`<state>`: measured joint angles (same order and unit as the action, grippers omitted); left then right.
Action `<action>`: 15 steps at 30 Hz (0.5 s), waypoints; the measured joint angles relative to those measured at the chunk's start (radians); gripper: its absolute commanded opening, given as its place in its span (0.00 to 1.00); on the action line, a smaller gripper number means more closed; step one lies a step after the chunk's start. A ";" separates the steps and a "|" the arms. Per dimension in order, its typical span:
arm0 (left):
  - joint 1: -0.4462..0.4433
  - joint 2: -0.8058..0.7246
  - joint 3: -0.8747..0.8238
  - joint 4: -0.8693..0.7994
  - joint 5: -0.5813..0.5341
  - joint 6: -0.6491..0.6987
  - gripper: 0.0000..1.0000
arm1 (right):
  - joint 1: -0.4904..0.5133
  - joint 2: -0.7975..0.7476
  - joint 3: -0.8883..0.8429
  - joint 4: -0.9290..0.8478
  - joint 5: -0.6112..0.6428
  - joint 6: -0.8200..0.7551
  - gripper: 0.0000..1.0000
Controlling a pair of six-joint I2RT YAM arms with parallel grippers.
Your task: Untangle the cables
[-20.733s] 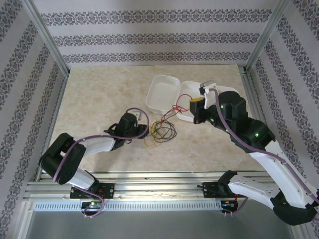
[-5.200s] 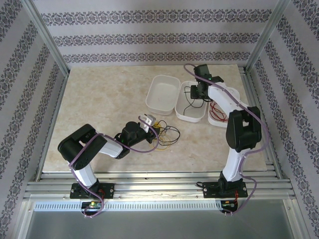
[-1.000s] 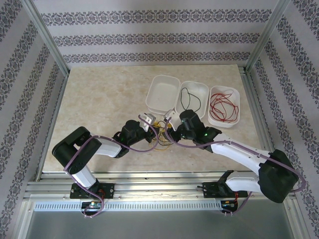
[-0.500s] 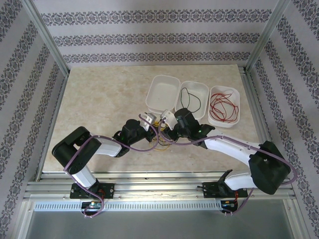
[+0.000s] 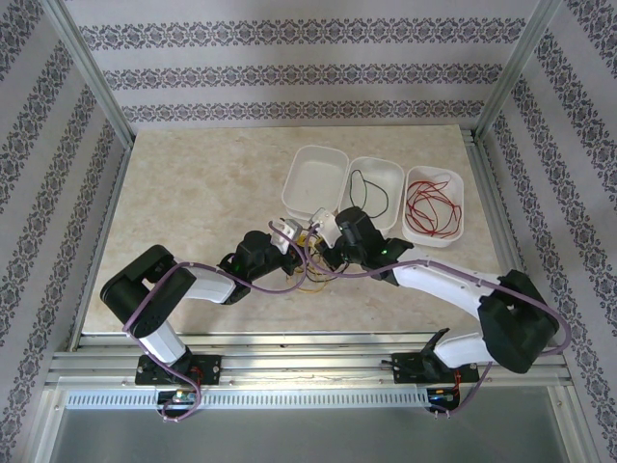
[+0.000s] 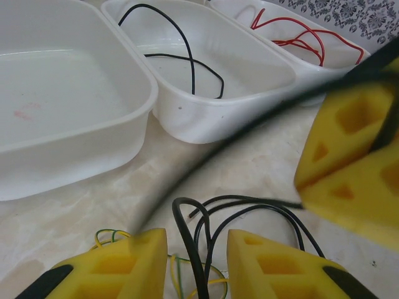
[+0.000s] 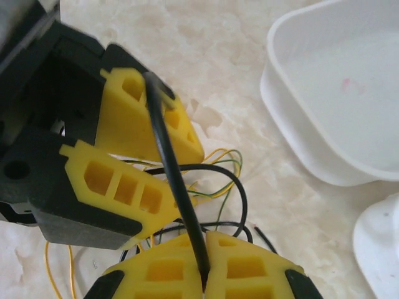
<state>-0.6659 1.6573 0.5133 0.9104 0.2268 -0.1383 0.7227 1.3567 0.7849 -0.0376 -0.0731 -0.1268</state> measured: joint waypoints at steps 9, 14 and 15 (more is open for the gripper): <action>0.000 0.000 0.000 0.000 -0.007 -0.001 0.31 | 0.000 -0.187 0.026 -0.008 0.081 0.024 0.00; 0.000 0.000 -0.001 0.002 -0.021 -0.001 0.32 | 0.000 -0.264 0.070 -0.035 0.124 0.050 0.00; 0.000 0.000 -0.002 0.002 -0.022 -0.001 0.31 | 0.000 -0.275 0.081 -0.045 0.137 0.052 0.00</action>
<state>-0.6659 1.6577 0.5117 0.9123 0.2047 -0.1394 0.7223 1.0813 0.8661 -0.0830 0.0635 -0.0746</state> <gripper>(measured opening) 0.314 0.064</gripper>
